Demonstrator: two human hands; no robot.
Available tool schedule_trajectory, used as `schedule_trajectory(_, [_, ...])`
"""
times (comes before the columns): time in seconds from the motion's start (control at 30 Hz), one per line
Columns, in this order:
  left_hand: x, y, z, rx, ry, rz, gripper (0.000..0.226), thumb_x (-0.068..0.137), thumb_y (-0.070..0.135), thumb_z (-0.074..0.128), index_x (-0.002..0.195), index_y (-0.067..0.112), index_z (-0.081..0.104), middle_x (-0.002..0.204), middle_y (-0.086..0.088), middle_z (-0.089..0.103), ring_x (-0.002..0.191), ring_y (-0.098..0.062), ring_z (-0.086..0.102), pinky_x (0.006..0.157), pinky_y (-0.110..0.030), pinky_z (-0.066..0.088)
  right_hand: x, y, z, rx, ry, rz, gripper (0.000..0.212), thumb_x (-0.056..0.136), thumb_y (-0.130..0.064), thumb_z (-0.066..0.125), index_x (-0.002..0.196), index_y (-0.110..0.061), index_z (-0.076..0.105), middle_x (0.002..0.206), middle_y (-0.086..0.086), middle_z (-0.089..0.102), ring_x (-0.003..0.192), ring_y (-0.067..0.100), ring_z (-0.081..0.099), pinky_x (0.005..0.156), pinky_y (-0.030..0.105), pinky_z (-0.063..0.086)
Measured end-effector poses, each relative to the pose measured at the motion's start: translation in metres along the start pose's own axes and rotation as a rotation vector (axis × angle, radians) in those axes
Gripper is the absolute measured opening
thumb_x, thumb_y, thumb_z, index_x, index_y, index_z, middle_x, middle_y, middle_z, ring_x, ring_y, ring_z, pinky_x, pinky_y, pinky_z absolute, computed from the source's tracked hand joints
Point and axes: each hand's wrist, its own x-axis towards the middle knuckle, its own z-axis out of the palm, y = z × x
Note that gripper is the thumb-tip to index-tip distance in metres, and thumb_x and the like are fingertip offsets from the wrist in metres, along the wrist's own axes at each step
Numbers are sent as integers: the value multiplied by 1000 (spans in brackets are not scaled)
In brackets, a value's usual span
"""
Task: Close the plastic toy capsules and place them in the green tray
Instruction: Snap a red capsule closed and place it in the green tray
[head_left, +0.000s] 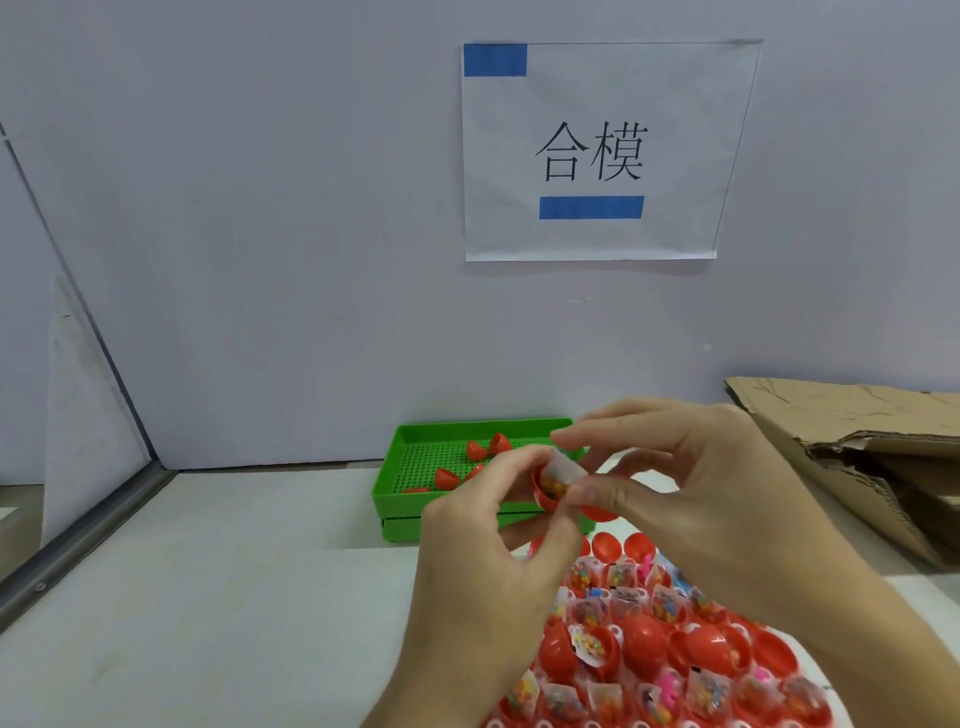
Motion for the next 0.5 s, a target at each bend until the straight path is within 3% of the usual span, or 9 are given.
schedule_trajectory(0.27, [0, -3, 1, 25, -14, 23, 20, 89, 10, 71, 95, 29, 69, 87, 16, 70, 88, 0, 69, 74, -11, 55, -1, 1, -1, -15, -1, -8, 26, 78, -11, 81, 96, -30, 80, 82, -15, 75, 75, 4, 72, 69, 22, 60])
schedule_trajectory(0.5, [-1, -1, 0, 52, -8, 35, 39, 88, 11, 71, 103, 46, 64, 94, 23, 70, 91, 4, 68, 75, -9, 54, 1, -1, 1, -65, 58, -66, 19, 77, -11, 81, 89, -26, 82, 75, -11, 74, 69, 5, 70, 66, 19, 56])
